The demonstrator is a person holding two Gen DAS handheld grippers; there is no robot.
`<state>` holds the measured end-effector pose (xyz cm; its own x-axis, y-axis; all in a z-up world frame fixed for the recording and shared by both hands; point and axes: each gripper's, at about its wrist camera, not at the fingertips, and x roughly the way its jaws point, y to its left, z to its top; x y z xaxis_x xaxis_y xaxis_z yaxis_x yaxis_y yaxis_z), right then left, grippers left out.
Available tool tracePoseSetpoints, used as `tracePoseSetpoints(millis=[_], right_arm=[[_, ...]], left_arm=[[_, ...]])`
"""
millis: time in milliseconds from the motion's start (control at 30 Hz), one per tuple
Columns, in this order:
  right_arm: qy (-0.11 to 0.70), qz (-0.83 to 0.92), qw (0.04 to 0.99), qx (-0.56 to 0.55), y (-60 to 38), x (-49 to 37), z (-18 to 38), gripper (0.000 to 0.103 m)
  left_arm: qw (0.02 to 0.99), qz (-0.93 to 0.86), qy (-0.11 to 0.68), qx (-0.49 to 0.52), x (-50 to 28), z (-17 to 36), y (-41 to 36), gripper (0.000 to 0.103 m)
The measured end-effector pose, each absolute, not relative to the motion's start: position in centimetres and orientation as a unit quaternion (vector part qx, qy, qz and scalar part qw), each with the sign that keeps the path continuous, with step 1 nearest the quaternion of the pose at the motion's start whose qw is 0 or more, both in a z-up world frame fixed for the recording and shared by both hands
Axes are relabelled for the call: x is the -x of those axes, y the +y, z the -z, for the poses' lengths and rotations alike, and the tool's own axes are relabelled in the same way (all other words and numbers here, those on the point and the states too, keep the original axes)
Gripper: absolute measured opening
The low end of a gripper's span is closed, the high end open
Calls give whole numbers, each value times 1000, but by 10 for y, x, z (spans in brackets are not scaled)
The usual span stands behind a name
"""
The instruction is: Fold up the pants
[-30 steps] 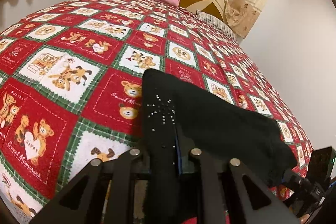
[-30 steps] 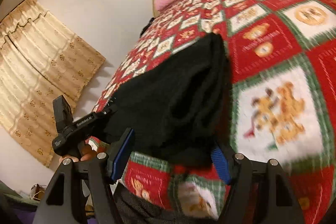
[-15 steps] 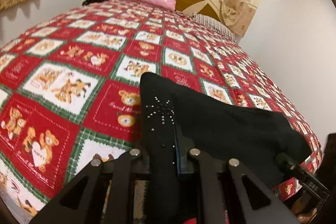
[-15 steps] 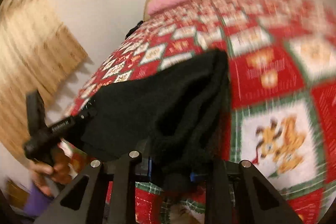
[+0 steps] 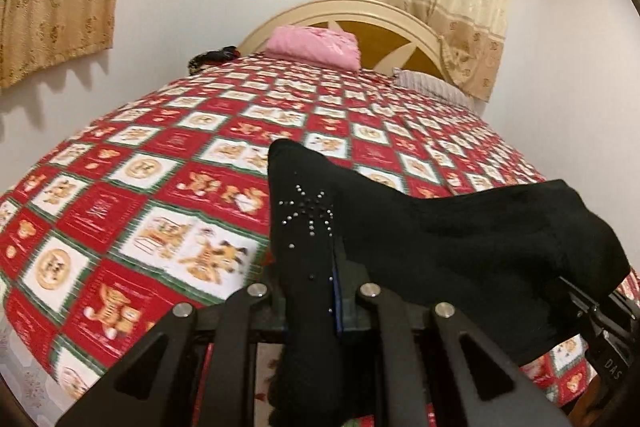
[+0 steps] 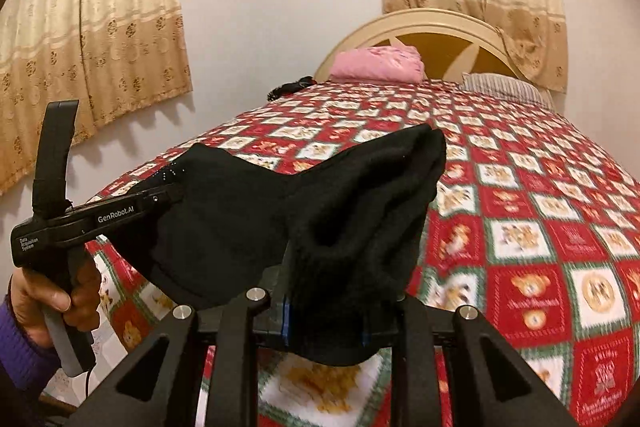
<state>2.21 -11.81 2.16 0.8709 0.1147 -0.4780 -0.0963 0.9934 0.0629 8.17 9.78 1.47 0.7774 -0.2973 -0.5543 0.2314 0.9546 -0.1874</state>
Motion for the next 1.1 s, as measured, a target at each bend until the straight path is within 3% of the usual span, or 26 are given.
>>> tracePoseSetpoints(millis=[600, 1100], right_arm=[[268, -114, 957, 12, -57, -140, -26, 25], [340, -118, 932, 41, -18, -237, 24, 25]], left_arm=[[947, 32, 317, 48, -144, -18, 157, 16], [929, -32, 365, 44, -202, 23, 181, 16]])
